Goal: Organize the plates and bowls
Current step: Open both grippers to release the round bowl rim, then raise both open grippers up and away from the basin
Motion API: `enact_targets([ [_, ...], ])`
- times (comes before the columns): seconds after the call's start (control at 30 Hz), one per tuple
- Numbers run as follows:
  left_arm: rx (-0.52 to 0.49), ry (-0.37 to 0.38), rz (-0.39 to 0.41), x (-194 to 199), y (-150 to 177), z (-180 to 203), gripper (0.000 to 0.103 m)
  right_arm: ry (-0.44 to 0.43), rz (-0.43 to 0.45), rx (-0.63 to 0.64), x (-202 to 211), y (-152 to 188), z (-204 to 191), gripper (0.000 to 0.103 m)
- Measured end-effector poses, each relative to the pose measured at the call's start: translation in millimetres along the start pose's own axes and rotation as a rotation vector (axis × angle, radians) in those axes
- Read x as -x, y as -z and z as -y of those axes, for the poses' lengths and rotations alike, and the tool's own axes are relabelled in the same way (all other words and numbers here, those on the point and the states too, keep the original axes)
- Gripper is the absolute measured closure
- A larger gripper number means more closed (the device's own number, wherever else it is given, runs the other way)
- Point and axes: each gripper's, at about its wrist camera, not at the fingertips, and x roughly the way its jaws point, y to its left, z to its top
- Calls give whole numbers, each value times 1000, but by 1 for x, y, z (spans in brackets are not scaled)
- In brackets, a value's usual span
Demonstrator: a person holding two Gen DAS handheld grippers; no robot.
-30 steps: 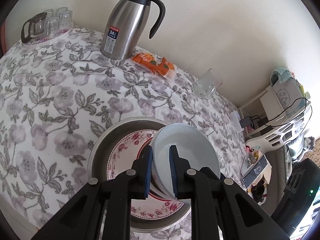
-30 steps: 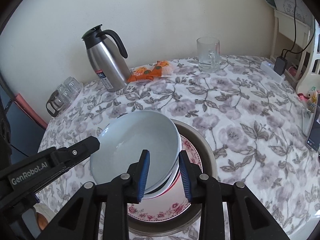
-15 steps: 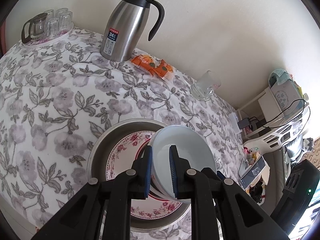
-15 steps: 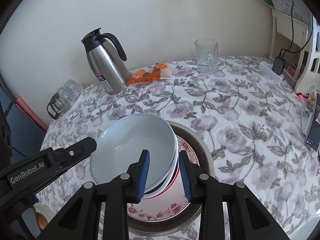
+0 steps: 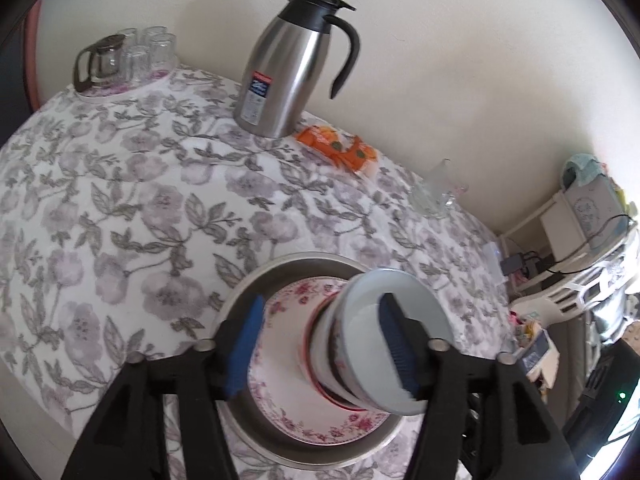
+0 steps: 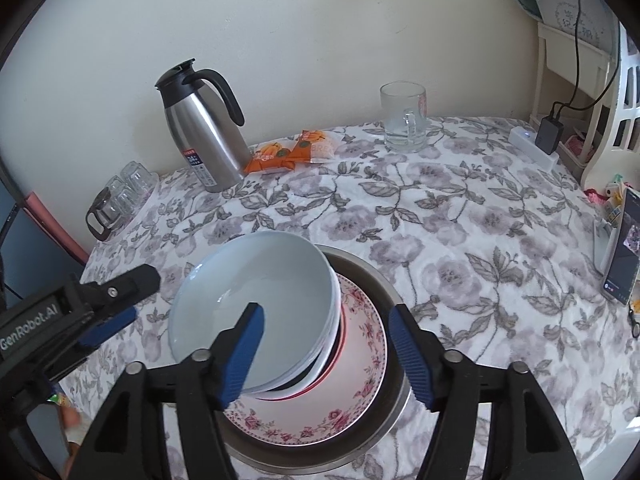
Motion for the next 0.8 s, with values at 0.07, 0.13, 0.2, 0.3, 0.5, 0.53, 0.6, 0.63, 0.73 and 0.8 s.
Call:
enact_targets([
  [0.07, 1, -30, 4, -1, 0, -2, 36, 9, -5, -1, -2, 1, 2, 15],
  [0.13, 4, -56, 8, -2, 1, -5, 29, 15, -6, -2, -3, 2, 4, 8],
  [0.2, 9, -83, 21, -1, 2, -9, 15, 19, -1, -4, -3, 2, 6, 0],
  [0.3, 7, -118, 36, 0, 4, -13, 13, 19, 2, -1, -2, 3, 6, 0],
  [0.5, 11, -166, 43, 1, 7, -19, 7, 18, 6, 2, 0, 8, 8, 0],
  [0.53, 11, -168, 50, 3, 8, -20, 6, 18, 8, 2, 1, 9, 8, 0],
  [0.6, 5, -175, 70, 7, 10, -20, 6, 15, 12, 2, 3, 11, 8, 0],
  [0.63, -1, -181, 78, 9, 10, -19, 6, 14, 15, 3, 5, 12, 8, 0],
  [0.73, -29, -200, 97, 15, 12, -16, 6, 11, 28, 10, 10, 16, 8, 0],
  [0.8, -42, -198, 108, 19, 14, -15, 6, 9, 36, 15, 13, 18, 7, 0],
])
